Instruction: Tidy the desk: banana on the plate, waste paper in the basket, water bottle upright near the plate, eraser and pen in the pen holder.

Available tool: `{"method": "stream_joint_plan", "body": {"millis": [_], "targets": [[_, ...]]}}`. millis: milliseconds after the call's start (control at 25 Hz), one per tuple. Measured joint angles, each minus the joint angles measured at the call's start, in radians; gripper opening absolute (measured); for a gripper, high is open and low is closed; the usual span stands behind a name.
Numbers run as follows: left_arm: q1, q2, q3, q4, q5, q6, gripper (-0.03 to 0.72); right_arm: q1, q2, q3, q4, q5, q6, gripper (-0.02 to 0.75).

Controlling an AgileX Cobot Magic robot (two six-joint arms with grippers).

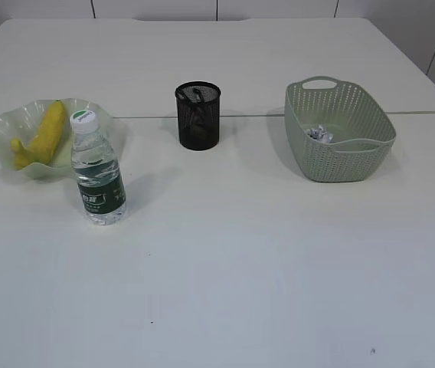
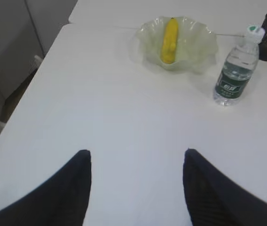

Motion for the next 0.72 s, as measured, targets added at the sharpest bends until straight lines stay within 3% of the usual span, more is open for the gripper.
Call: {"method": "stream_joint_plan", "body": {"millis": [400,720], "targets": [[0.000,-0.051,0.002,-0.117,0.001,0.048,0.438,0.000,-0.149,0.143,0.120,0.005,-0.002,0.258],[0.000,-0.051,0.112,-0.121,0.001,0.056,0.438,0.000,-0.151,0.253,0.126,0.005,-0.083,0.363]]}}
